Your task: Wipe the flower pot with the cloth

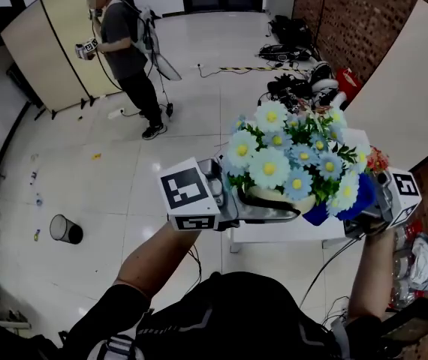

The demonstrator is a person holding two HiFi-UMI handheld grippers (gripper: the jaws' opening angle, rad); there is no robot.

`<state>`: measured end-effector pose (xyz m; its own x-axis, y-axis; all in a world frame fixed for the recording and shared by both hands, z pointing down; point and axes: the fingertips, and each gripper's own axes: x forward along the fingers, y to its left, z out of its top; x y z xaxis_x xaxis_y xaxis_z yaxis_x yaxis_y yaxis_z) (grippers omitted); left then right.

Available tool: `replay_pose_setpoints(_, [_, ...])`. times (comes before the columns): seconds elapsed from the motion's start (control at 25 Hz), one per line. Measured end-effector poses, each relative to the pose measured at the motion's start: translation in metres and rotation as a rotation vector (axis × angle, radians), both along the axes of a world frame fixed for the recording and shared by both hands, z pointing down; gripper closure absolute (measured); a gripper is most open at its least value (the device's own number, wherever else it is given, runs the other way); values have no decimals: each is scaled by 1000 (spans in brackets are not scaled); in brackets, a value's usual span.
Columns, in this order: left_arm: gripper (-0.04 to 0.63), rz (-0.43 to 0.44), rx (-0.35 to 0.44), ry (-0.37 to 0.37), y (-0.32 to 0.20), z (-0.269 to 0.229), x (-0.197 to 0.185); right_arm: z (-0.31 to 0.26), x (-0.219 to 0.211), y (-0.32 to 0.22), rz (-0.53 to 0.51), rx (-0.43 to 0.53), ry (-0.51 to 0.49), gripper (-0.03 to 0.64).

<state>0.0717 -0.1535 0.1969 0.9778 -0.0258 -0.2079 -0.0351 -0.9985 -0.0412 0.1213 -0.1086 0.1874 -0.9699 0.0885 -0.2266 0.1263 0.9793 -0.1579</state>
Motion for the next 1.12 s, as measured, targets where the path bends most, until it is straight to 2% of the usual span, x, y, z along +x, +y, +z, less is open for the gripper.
replay_pose_setpoints(0.08, [48,-8,-30,19,-6,-2,5,-2,10,1,82,31,-13,548])
replay_pose_setpoints(0.28, [48,-28,-94,93,-27,-18,0,-7,33,1,364,98,-58,546])
replay_pose_setpoints(0.4, [48,-47,-93,123,-24,-29,-3,9,25,7,528,136,-2,547])
replay_pose_setpoints(0.48, [48,-55,-86,129,-21,-34,-3,20,13,9,594,175,54,546])
replay_pose_setpoints(0.64, [48,-70,-63,123,-17,-35,0,30,-8,0,695,239,135,546])
replay_pose_setpoints(0.8, [48,-55,-47,120,-10,-41,1,33,-10,-8,745,233,199,546])
replay_pose_setpoints(1.12, [48,-5,-47,103,2,-51,5,32,-21,-49,794,185,242,546])
